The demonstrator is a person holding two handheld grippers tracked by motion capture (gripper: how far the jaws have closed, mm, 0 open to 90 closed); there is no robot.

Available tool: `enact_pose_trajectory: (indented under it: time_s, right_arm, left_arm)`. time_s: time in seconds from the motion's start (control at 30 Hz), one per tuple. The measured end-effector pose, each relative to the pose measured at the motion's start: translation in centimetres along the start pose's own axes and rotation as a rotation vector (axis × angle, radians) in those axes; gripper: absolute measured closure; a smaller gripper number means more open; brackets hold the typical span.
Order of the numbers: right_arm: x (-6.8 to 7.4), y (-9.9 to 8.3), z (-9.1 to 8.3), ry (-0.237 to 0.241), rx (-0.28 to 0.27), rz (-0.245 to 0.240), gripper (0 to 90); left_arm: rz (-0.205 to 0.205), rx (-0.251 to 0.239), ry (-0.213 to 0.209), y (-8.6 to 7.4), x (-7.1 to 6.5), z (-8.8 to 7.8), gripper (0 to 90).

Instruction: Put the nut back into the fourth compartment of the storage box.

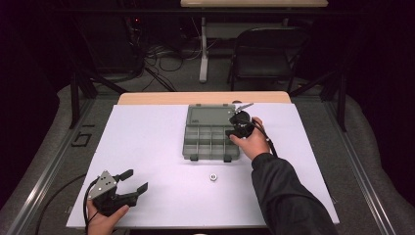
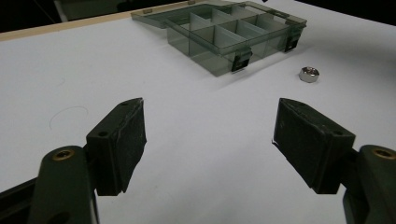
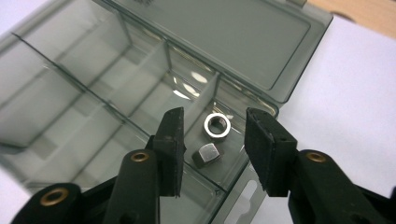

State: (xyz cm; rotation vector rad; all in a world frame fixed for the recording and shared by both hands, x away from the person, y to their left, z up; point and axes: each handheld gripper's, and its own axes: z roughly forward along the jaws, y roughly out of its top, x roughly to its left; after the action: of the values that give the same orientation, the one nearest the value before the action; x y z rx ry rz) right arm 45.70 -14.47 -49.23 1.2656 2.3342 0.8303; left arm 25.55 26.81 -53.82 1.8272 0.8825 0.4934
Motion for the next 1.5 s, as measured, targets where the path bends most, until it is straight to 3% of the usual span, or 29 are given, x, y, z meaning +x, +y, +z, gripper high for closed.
enact_pose_trajectory:
  time_s: [0.07,0.13,0.17,0.23,0.27,0.53,0.57,0.7,1.07,1.5]
  right_arm:
    - [0.2,-0.1,-0.5,0.012,-0.045,-0.007,56.2]
    - [0.4,-0.1,-1.3,0.018,-0.036,-0.02,54.5]
    - [0.5,-0.1,-1.5,0.024,-0.064,-0.022,53.7]
    - [0.6,-0.2,-2.5,0.012,-0.025,-0.038,51.3]
    - [0.8,-0.4,-2.5,0.026,-0.085,-0.024,50.5]
    - [1.5,-1.8,-4.0,0.045,-0.09,-0.053,42.8]
    - [1.8,-2.3,-4.4,0.056,-0.113,-0.056,41.9]
    - [2.2,-3.1,-5.0,0.072,-0.143,-0.063,41.8]
    - [4.1,-5.7,-7.1,0.118,-0.146,-0.119,45.2]
    - [5.7,-7.1,-7.1,0.162,-0.149,-0.129,50.6]
  left_arm:
    - [0.0,0.0,0.001,0.0,0.0,0.0,25.3]
    - [-0.001,0.001,0.002,0.0,0.0,0.0,25.3]
    - [0.0,0.0,0.004,0.0,0.0,0.0,25.3]
    - [0.0,0.0,0.004,0.0,0.0,0.0,25.3]
    - [0.001,0.0,0.005,0.0,0.0,0.0,25.3]
    - [0.0,0.0,0.009,0.0,0.0,0.0,25.3]
    - [0.001,-0.002,0.007,0.0,0.0,0.0,25.3]
    - [0.001,0.001,0.009,0.0,-0.1,0.0,25.3]
    - [0.001,0.003,0.007,0.0,-0.1,0.1,25.3]
    - [0.0,0.002,0.01,0.0,-0.1,0.1,25.3]
